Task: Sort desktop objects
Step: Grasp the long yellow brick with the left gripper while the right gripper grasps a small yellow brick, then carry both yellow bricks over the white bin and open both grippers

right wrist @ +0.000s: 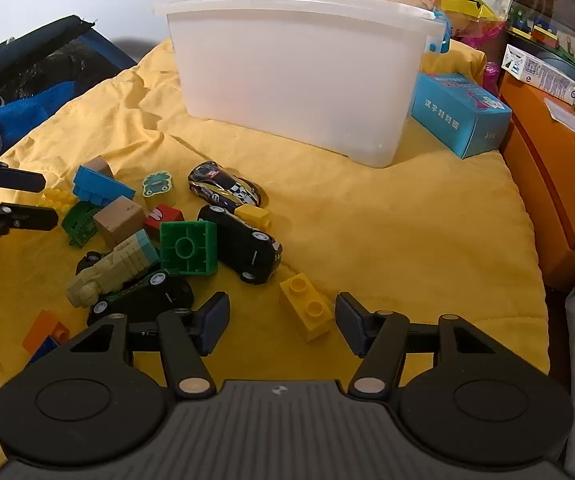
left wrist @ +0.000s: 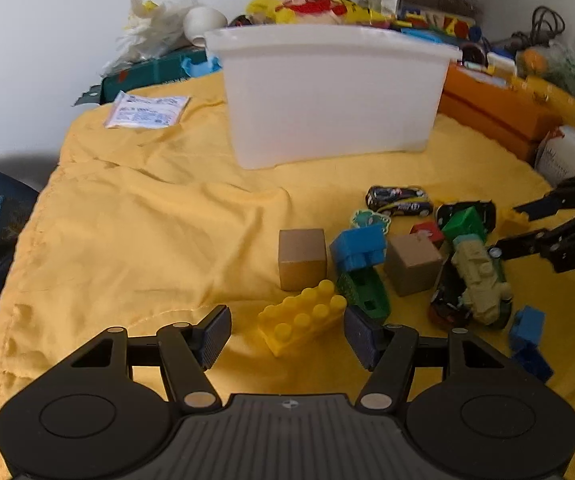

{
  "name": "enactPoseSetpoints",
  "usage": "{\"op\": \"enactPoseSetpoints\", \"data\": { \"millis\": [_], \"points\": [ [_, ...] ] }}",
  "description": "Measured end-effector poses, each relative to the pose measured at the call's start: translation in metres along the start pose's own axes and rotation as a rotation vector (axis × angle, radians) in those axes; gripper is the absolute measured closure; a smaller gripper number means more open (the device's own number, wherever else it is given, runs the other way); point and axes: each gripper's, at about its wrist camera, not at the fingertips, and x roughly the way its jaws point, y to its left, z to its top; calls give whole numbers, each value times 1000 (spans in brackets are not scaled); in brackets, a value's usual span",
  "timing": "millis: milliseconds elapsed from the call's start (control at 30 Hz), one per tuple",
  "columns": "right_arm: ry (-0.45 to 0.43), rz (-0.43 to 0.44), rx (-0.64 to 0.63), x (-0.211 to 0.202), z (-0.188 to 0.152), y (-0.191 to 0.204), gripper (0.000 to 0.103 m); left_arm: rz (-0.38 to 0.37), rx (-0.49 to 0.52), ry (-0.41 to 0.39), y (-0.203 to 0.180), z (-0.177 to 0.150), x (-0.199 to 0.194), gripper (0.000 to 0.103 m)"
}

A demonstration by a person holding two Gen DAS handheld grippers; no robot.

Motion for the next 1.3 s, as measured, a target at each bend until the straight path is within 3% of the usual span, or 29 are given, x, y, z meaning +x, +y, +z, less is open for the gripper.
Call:
{"op": "enactPoseSetpoints", "data": {
  "millis": [100, 133, 167, 300, 367, 467, 767, 933, 1300],
  "points": [
    [6, -5, -6, 3, 1, -1, 41, 14, 16, 15, -2, 1, 12, 38],
    [7, -4, -11, 4, 2, -1, 42, 11, 17, 12, -3, 2, 13, 45],
    [8, 1, -18, 5, 2, 0, 48, -1, 25, 11, -5, 3, 15, 55],
    [11, 25, -29, 5, 4, 1, 69, -4, 44, 10, -13, 4, 14, 64],
    [12, 36, -20, 3, 3, 2, 73, -8, 39, 10, -12, 2, 11, 76],
    [8, 47, 4, -1, 2, 0, 80, -3, 38, -3, -13, 2, 4, 76],
    [-13, 44, 77, -14, -5, -5, 80, 6, -41, -45, -14, 8, -16, 76],
    [-109, 64, 126, -39, 20, -6, 80, 4, -81, -120, -14, 46, -38, 76],
    [-293, 70, 146, -77, 111, -16, 80, 18, -110, -223, -4, 145, -50, 76]
  ]
}}
